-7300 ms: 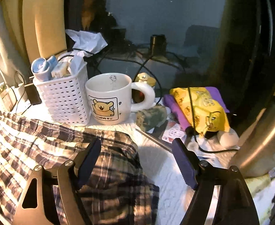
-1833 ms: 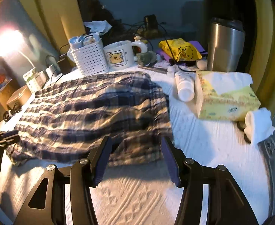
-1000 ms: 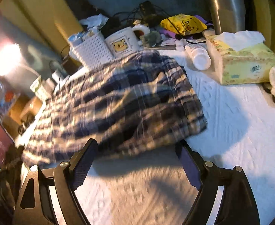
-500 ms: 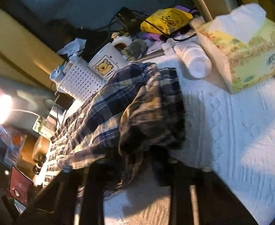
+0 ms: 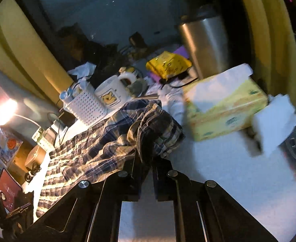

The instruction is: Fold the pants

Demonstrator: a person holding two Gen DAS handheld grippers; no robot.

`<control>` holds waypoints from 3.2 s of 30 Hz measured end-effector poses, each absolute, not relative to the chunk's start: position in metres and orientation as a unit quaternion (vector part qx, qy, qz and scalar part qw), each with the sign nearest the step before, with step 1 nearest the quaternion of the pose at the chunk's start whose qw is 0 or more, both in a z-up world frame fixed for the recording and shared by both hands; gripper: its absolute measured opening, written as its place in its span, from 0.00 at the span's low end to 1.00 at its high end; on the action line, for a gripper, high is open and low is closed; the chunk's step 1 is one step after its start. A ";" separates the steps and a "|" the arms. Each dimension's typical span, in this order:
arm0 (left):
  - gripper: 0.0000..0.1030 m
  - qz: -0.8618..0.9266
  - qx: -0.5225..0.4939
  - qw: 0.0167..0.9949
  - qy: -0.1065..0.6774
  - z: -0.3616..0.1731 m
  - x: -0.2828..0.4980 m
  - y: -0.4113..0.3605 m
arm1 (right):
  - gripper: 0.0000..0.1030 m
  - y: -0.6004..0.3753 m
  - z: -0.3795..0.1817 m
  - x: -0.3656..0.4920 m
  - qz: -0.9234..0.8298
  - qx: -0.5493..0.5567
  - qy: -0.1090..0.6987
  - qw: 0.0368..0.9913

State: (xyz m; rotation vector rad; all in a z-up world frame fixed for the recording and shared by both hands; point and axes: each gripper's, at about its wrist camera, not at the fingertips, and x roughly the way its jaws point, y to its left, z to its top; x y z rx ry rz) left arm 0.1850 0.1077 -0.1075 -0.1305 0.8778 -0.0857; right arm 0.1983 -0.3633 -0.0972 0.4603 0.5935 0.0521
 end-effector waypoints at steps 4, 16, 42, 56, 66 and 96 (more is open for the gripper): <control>0.46 -0.056 -0.058 0.903 0.423 -0.106 0.185 0.103 | 0.08 -0.366 -0.098 0.193 0.016 0.227 0.291 0.929; 0.46 -0.057 -0.063 0.918 0.387 -0.095 0.183 0.128 | 0.08 -0.309 -0.037 0.194 0.031 0.162 0.240 0.957; 0.61 -0.030 -0.090 0.925 0.367 -0.096 0.165 0.202 | 0.08 -0.005 -0.102 0.229 0.257 -0.023 0.363 0.896; 0.61 -0.068 -0.067 0.921 0.378 -0.093 0.189 0.157 | 0.10 -0.010 -0.117 0.212 0.284 -0.062 0.372 0.882; 0.66 -0.105 -0.025 0.923 0.369 -0.070 0.234 0.102 | 0.83 -0.093 -0.086 0.197 0.286 -0.008 0.313 0.906; 0.11 -0.170 -0.054 0.904 0.387 -0.069 0.315 0.084 | 0.83 -0.189 -0.123 0.245 0.212 0.059 0.347 0.912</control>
